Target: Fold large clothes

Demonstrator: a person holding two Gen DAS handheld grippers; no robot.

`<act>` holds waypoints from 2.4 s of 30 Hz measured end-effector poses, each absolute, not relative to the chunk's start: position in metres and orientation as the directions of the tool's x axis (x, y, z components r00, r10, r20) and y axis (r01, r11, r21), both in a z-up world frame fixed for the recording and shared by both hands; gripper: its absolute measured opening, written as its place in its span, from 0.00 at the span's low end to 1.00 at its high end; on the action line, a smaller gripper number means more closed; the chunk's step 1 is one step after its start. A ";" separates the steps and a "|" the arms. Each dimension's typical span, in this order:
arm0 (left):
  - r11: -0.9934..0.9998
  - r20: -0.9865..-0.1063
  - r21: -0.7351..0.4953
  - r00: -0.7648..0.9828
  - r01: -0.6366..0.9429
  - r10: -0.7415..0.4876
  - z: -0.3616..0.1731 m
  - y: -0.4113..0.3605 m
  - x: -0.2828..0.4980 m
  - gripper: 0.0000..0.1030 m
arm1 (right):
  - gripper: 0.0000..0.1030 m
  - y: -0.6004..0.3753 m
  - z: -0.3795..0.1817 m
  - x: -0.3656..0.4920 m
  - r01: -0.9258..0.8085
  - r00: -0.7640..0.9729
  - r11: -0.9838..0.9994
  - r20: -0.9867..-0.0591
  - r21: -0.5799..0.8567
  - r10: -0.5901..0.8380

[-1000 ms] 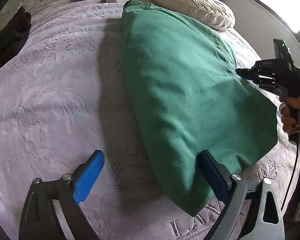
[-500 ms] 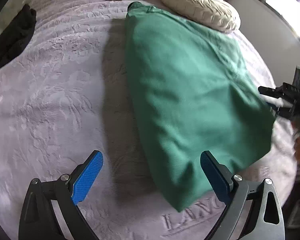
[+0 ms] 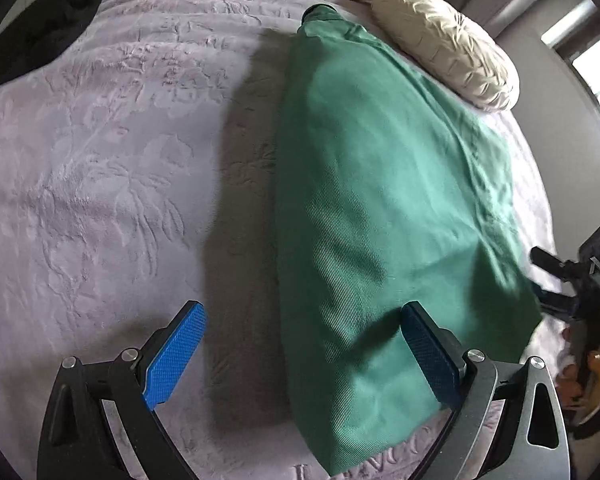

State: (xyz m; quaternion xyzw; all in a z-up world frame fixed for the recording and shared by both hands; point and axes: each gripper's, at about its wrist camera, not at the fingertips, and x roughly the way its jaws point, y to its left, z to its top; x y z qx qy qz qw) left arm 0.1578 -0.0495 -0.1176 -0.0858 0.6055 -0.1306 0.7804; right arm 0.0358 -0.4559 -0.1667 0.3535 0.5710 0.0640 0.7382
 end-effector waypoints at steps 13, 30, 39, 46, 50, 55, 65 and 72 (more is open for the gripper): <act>0.960 -0.943 -0.223 0.214 0.170 -0.256 -0.121 -0.084 0.166 0.96 | 0.78 -0.456 -0.176 0.044 0.293 0.294 0.745 -0.798 0.599 0.526; 0.875 -0.877 -0.457 0.082 0.159 -0.473 -0.149 -0.093 0.193 0.96 | 0.78 -0.455 -0.195 0.091 0.260 0.290 0.669 -0.718 0.696 0.633; 0.858 -0.867 -0.480 0.049 0.181 -0.496 -0.170 -0.130 0.209 0.98 | 0.80 -0.436 -0.219 0.137 0.222 0.270 0.606 -0.645 0.764 0.714; 0.862 -0.865 -0.458 0.117 0.216 -0.489 -0.150 -0.124 0.198 0.53 | 0.28 -0.432 -0.233 0.152 0.292 0.302 0.536 -0.608 0.792 0.735; 0.846 -0.849 -0.460 0.145 0.270 -0.508 -0.128 -0.127 0.193 0.40 | 0.22 -0.430 -0.220 0.145 0.264 0.349 0.470 -0.538 0.842 0.768; 0.810 -0.811 -0.501 0.161 0.306 -0.562 -0.094 -0.118 0.186 0.39 | 0.22 -0.415 -0.193 0.137 0.223 0.400 0.388 -0.447 0.894 0.800; 0.802 -0.812 -0.494 0.152 0.335 -0.564 -0.049 -0.036 0.119 0.39 | 0.22 -0.344 -0.148 0.089 0.153 0.396 0.382 -0.410 0.912 0.821; 0.836 -0.855 -0.464 0.097 0.292 -0.509 -0.053 0.030 0.055 0.39 | 0.22 -0.269 -0.166 0.028 0.188 0.364 0.361 -0.406 0.913 0.838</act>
